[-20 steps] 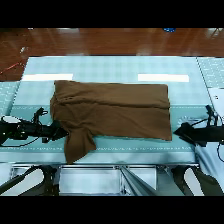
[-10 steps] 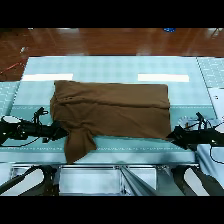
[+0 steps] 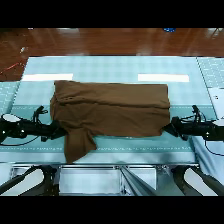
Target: Fold the shirts.
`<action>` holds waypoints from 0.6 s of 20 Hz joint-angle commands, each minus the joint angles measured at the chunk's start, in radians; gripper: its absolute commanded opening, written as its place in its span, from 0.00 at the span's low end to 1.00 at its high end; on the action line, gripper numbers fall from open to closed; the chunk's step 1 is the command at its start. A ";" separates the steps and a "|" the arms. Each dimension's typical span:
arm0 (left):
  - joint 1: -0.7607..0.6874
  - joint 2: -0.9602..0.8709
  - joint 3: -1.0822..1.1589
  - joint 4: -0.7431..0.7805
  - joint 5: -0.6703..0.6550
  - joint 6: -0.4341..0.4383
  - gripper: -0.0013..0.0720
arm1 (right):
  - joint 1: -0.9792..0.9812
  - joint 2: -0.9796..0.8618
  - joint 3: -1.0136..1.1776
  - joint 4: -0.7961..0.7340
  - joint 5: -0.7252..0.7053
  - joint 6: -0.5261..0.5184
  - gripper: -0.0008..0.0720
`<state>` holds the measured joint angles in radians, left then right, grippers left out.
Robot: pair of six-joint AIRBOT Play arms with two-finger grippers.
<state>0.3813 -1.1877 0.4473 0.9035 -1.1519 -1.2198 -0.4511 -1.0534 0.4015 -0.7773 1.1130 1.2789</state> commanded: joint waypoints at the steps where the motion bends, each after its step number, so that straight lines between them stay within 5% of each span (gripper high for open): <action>1: 0.000 0.022 0.106 -0.034 -0.047 0.004 0.04 | -0.001 0.016 0.092 -0.030 0.061 -0.026 0.04; 6: -0.022 -0.005 0.356 -0.188 0.057 -0.039 0.04 | 0.000 -0.043 0.271 -0.024 0.035 -0.012 0.04; 12: -0.173 -0.321 0.747 -0.186 0.071 -0.130 0.04 | 0.099 -0.306 0.507 0.061 -0.008 -0.046 0.04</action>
<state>0.2665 -1.3788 1.0252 0.7372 -1.0924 -1.2934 -0.4053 -1.2530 0.8013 -0.7433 1.1309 1.2442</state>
